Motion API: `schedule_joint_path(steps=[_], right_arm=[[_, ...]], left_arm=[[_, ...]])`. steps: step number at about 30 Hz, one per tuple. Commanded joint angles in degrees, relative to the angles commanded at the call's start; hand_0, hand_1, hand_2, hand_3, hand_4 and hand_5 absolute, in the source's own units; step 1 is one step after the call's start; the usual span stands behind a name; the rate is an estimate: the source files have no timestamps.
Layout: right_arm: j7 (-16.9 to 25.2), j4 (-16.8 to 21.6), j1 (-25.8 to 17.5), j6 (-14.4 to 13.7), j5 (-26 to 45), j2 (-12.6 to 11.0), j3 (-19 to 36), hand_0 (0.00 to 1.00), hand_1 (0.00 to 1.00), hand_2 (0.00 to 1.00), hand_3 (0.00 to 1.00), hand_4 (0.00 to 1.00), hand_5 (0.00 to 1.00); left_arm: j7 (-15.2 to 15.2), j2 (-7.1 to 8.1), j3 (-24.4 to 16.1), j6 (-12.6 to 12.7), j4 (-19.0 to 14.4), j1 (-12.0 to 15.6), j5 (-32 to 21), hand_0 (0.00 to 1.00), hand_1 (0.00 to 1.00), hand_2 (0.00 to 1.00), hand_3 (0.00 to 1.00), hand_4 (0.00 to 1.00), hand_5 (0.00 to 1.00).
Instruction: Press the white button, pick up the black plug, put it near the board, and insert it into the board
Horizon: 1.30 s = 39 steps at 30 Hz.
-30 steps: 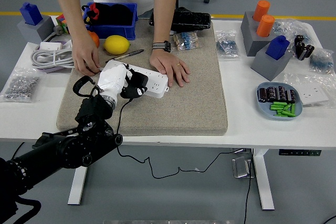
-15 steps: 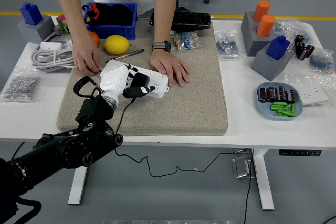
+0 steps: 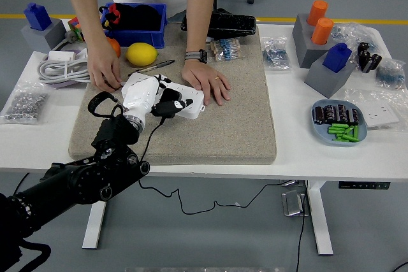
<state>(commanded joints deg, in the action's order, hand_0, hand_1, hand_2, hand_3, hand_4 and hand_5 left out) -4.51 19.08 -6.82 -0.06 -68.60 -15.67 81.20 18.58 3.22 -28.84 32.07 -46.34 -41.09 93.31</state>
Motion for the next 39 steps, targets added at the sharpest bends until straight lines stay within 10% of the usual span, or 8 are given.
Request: schedule_joint_path(steps=[10, 19, 20, 25, 26, 31, 32, 39], right_arm=[[0.0, 0.0, 0.1, 0.1, 0.1, 0.0, -0.2, 0.875, 0.754, 0.749, 0.698, 0.879, 0.497], [0.1, 0.0, 0.0, 0.0, 0.0, -0.1, -0.1, 0.874, 0.753, 0.746, 0.697, 0.878, 0.497], [0.1, 0.0, -0.1, 0.0, 0.0, -0.1, 0.0, 0.874, 0.753, 0.745, 0.696, 0.878, 0.497], [0.3, 0.1, 0.0, 0.0, -0.1, -0.1, 0.3, 0.874, 0.753, 0.745, 0.696, 0.878, 0.497], [0.3, 0.1, 0.0, 0.0, -0.1, -0.1, 0.4, 0.872, 0.752, 0.746, 0.695, 0.877, 0.495], [0.4, 0.0, -0.1, -0.1, -0.1, -0.1, 0.4, 0.872, 0.752, 0.746, 0.695, 0.877, 0.495], [0.4, 0.1, -0.1, -0.1, -0.1, -0.1, 0.4, 0.872, 0.751, 0.745, 0.694, 0.877, 0.496], [0.5, 0.1, -0.2, -0.1, -0.2, -0.1, 0.5, 0.872, 0.750, 0.744, 0.693, 0.875, 0.493]], left_arm=[[-1.1, 0.57, -1.3, 0.2, -1.7, 0.8, 0.4, 0.915, 0.936, 0.905, 0.911, 0.998, 0.717], [-2.5, 5.51, -7.2, 1.1, -13.1, 4.8, 3.6, 0.904, 0.879, 0.853, 0.882, 0.998, 0.635], [-2.7, 6.16, -7.8, 1.1, -14.5, 5.2, 3.6, 0.867, 0.833, 0.791, 0.843, 0.911, 0.278], [-3.5, 10.98, -9.7, 0.1, -23.3, 8.5, 4.0, 0.867, 0.833, 0.791, 0.843, 0.911, 0.278], [-3.5, 11.46, -9.7, -0.2, -24.2, 8.8, 4.0, 0.810, 0.760, 0.695, 0.729, 0.698, 0.002], [-3.9, 13.91, -8.8, -2.4, -28.0, 10.6, 2.8, 0.810, 0.760, 0.695, 0.729, 0.698, 0.002], [-4.0, 14.23, -8.5, -3.0, -28.4, 10.8, 2.6, 0.829, 0.773, 0.664, 0.732, 0.443, 0.002], [-5.3, 15.68, -6.1, -6.5, -30.1, 11.3, 1.9, 0.857, 0.807, 0.717, 0.741, 0.472, 0.002]])
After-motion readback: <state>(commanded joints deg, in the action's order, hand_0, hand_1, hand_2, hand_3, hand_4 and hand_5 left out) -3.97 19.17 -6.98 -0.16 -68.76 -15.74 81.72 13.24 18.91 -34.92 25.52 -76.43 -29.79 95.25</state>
